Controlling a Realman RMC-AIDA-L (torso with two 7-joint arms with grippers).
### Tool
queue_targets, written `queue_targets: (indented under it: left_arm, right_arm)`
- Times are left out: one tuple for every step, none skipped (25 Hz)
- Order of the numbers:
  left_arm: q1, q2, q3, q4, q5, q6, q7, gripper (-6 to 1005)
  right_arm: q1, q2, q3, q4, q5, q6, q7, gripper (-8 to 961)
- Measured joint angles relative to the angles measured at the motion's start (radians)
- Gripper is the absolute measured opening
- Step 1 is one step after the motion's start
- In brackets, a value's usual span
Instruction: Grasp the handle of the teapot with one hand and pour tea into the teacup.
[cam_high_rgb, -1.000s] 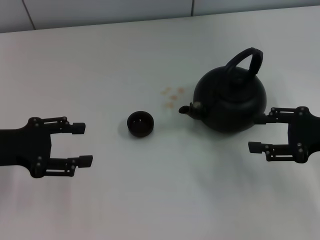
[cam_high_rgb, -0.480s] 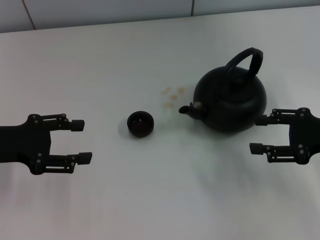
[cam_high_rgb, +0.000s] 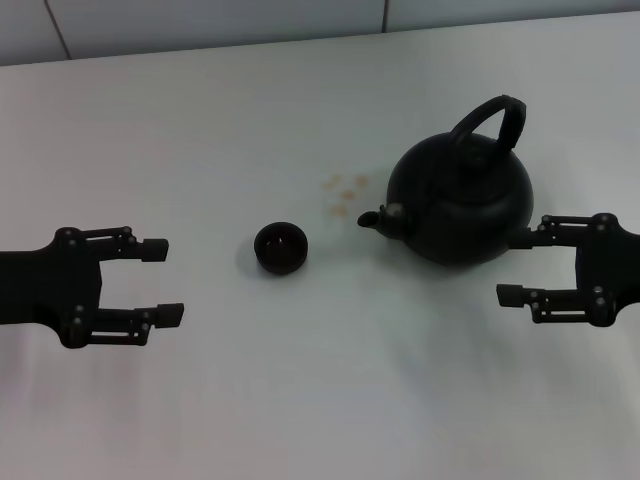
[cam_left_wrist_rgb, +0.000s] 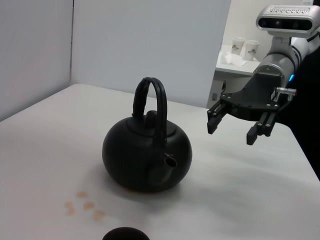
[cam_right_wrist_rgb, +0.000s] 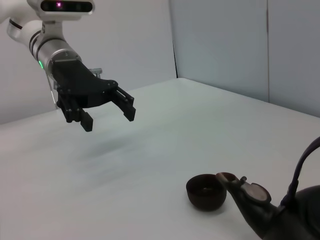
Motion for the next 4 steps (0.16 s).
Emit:
queue_targets:
  left_arm:
    - [0.000,0.000,0.000,0.000,0.000,0.002,0.000,793]
    - [0.000,0.000,0.000,0.000,0.000,0.002,0.000,793]
    - [0.000,0.000,0.000,0.000,0.000,0.002,0.000,793]
    - [0.000,0.000,0.000,0.000,0.000,0.002,0.000,793]
  right_arm:
    - [0.000,0.000,0.000,0.000,0.001,0.000,0.000,717]
    - [0.000,0.000,0.000,0.000,0.001,0.000,-0.001,717]
    - [0.001,0.000,0.000,0.000,0.002,0.000,-0.001,717]
    - [0.001,0.000,0.000,0.000,0.002,0.000,-0.001,717]
